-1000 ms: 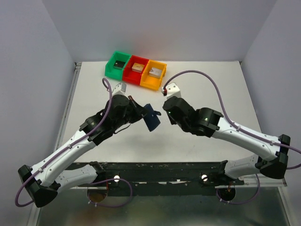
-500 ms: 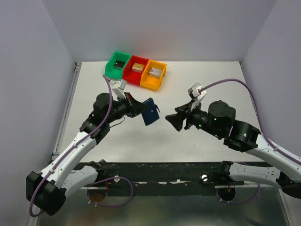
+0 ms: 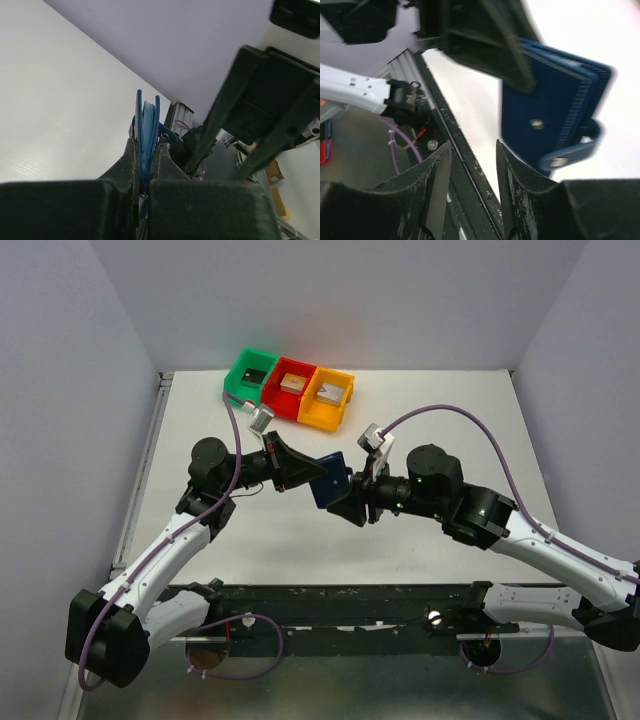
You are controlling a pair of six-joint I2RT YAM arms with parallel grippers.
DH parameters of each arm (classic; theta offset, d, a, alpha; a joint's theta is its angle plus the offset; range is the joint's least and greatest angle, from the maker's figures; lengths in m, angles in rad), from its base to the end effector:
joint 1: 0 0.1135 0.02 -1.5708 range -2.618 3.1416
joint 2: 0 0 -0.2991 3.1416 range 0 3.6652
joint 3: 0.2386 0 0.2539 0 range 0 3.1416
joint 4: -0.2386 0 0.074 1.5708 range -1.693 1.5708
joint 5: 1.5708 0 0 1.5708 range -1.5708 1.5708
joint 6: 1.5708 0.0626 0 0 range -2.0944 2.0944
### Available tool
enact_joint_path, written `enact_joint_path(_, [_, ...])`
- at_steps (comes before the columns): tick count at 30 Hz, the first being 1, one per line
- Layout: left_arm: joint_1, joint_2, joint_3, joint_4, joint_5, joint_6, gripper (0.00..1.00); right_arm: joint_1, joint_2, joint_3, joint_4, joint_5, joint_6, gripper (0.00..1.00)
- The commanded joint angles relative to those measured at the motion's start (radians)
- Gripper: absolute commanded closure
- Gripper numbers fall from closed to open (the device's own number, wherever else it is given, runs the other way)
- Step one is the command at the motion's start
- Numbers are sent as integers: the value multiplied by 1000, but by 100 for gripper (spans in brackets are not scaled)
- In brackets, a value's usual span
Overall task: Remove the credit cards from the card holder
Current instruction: Open the card holder.
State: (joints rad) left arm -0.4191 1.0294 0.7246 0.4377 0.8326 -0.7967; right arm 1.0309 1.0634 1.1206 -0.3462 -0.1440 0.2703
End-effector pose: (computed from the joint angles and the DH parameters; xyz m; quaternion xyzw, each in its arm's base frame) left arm 0.1952 -0.1376 0.3684 0.1858 0.6487 -0.6117 0.4128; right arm 0.1197 0.2172 0.4102 -0.3367 0.7264 0.4071 0.4396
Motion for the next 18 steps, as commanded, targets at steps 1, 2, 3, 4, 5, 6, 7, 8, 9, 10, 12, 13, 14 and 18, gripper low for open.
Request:
enact_joint_path(1, [9,-25,9,113,128,1,100,-101,-17,-28,19,-63,53,53])
enact_joint_path(2, [13,-28,9,114,138,2,100,-129,-23,-42,33,-81,61,54])
enact_joint_path(3, [14,-31,7,114,146,4,100,-146,-29,-53,35,-89,66,55])
enact_joint_path(4, [16,-32,7,116,154,4,100,-159,-36,-57,35,-89,66,55])
enact_joint_path(5, [17,-32,6,119,163,2,100,-167,-46,-64,39,-92,66,55])
enact_joint_path(6, [19,-31,6,122,172,2,100,-175,-52,-73,49,-103,66,55])
enact_joint_path(7, [20,-29,4,134,184,-2,100,-178,-54,-76,52,-108,67,55])
enact_joint_path(8, [22,-26,1,160,197,-16,100,-180,-56,-76,52,-112,67,55])
enact_joint_path(9, [23,-23,-1,186,212,-30,100,-183,-54,-76,53,-117,66,55])
enact_joint_path(10, [23,-20,-2,218,227,-47,100,-184,-52,-77,53,-120,69,55])
enact_joint_path(12, [25,-11,-4,281,259,-82,100,-187,-52,-85,65,-132,72,56])
enact_joint_path(13, [25,-6,-4,312,273,-99,100,-189,-52,-88,69,-137,75,55])
enact_joint_path(14, [25,-2,-4,344,287,-117,100,-190,-57,-91,73,-138,76,55])
enact_joint_path(18, [26,11,-10,436,333,-168,100,-213,-72,-110,96,-175,92,55])
